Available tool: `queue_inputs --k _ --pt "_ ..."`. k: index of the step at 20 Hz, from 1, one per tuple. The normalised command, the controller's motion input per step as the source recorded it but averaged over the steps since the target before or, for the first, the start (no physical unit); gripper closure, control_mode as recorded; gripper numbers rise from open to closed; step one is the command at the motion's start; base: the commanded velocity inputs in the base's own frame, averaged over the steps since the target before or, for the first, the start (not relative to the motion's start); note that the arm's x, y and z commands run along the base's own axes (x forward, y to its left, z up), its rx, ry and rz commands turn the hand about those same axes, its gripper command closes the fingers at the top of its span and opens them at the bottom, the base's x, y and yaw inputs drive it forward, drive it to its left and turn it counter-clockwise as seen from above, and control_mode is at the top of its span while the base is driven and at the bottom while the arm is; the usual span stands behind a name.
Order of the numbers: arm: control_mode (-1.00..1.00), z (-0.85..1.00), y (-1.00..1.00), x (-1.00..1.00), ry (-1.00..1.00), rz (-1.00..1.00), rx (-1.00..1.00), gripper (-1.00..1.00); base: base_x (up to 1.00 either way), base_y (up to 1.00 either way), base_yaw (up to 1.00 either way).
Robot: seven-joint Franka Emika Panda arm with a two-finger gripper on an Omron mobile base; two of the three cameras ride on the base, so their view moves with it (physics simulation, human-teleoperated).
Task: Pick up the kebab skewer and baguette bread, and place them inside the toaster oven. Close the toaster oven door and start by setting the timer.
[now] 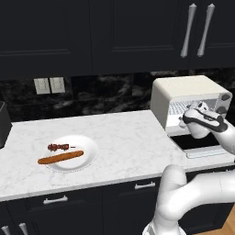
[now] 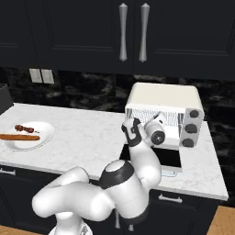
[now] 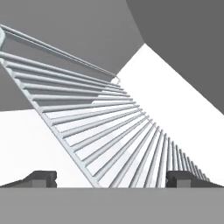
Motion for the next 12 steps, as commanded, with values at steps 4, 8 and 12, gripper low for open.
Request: queue_inputs --k 4,8,12 --pt "-1.0 0.0 -0.13 0.13 0.0 0.0 0.0 1.0 0.0 0.0 0.0" --pt "-1.0 0.0 -0.18 0.02 0.01 0.0 0.0 1.0 0.0 0.0 0.0" --pt "-1.0 0.08 -0.32 0.0 0.04 0.0 0.0 1.0 0.0 0.0 0.0"
